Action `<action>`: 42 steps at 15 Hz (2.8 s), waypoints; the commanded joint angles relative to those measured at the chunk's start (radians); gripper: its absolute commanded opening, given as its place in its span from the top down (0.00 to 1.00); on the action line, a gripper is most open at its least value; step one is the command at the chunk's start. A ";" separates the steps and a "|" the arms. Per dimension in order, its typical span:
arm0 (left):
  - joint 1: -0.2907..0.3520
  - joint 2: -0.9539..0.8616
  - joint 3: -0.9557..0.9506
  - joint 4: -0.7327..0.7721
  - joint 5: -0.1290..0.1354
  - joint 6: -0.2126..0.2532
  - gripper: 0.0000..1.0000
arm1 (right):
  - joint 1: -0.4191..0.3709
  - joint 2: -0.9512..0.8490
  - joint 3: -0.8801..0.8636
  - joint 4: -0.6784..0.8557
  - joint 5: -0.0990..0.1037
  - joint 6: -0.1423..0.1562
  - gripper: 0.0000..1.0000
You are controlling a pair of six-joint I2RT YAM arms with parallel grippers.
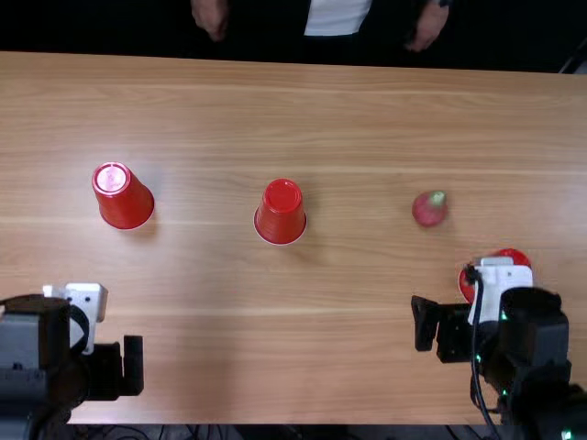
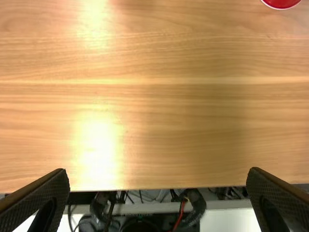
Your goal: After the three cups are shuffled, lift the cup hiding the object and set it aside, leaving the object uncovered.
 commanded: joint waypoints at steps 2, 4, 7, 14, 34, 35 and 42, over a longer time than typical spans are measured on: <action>0.013 -0.135 -0.178 0.090 0.000 -0.012 0.00 | 0.003 -0.142 -0.156 0.122 0.004 0.012 0.00; 0.023 -0.290 -0.325 0.189 0.000 -0.021 0.00 | 0.000 -0.281 -0.257 0.163 0.011 0.011 0.00; 0.036 -0.525 -0.550 0.281 0.000 -0.026 0.00 | -0.086 -0.531 -0.407 0.159 0.013 0.007 0.00; 0.122 -0.823 -0.750 0.469 0.003 -0.026 0.00 | -0.159 -0.796 -0.539 0.183 0.017 -0.008 0.00; 0.121 -0.823 -1.112 1.277 0.145 -0.019 0.00 | -0.161 -0.796 -0.944 1.046 0.008 -0.013 0.00; 0.121 -0.823 -1.112 1.275 0.143 -0.021 0.00 | -0.161 -0.796 -0.944 1.046 0.008 -0.013 0.00; 0.121 -0.823 -1.112 1.275 0.145 -0.021 0.00 | -0.161 -0.796 -0.944 1.046 0.008 -0.013 0.00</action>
